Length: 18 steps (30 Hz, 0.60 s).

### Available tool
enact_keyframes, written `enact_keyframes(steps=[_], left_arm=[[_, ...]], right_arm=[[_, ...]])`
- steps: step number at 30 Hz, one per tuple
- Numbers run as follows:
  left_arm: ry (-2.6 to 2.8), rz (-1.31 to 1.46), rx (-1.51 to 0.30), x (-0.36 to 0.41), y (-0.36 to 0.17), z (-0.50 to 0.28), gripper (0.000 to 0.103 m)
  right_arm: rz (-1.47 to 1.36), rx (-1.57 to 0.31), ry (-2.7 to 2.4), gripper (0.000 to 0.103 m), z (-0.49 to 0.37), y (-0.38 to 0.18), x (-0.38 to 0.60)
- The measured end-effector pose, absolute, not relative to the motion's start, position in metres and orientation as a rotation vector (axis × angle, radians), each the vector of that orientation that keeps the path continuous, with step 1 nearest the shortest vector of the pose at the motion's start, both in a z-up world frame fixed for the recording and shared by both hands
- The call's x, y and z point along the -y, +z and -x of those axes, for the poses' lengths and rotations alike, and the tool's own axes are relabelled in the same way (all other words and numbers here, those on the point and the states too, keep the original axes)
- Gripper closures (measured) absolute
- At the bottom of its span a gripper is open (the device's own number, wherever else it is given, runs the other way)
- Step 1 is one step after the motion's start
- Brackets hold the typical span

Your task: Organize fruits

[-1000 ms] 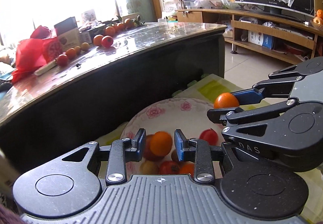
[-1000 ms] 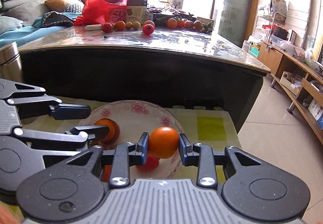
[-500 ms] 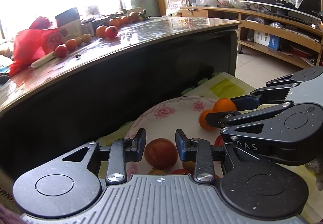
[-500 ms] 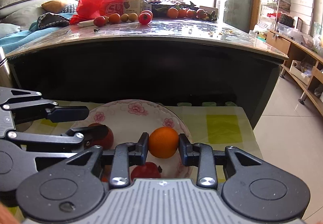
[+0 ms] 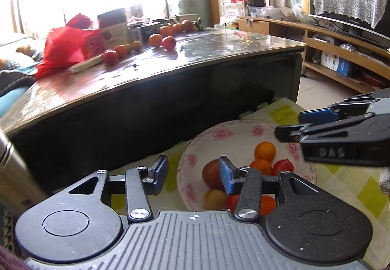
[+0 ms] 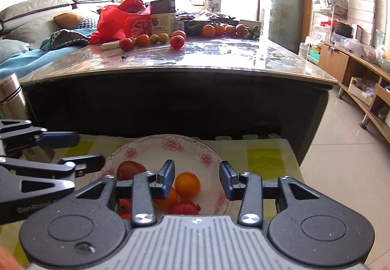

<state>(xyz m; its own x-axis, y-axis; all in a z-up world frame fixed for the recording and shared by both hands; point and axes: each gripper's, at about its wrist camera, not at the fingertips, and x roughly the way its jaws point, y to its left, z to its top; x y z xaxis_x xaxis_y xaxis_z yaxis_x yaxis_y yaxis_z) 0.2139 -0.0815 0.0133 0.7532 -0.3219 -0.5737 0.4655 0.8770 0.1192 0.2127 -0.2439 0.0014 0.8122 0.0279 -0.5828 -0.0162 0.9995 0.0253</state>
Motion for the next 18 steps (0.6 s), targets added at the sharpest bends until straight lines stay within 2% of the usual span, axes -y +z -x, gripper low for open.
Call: enact_keyframes(steps=[11,13,18], left_arm=[[-0.396,-0.242,-0.597,0.070,0.022,-0.172,0.016],[-0.383,-0.239,-0.587,0.069,0.025,-0.164,0.014],[-0.340,-0.225,-0.566,0.065,0.032,-0.146,0.001]], right_arm=[[0.013,-0.647,-0.017,0.057,-0.167,0.017,0.232],[0.013,-0.651,-0.022,0.057,-0.156,0.018,0.230],[0.008,-0.647,-0.030,0.056,-0.129,0.024,0.227]])
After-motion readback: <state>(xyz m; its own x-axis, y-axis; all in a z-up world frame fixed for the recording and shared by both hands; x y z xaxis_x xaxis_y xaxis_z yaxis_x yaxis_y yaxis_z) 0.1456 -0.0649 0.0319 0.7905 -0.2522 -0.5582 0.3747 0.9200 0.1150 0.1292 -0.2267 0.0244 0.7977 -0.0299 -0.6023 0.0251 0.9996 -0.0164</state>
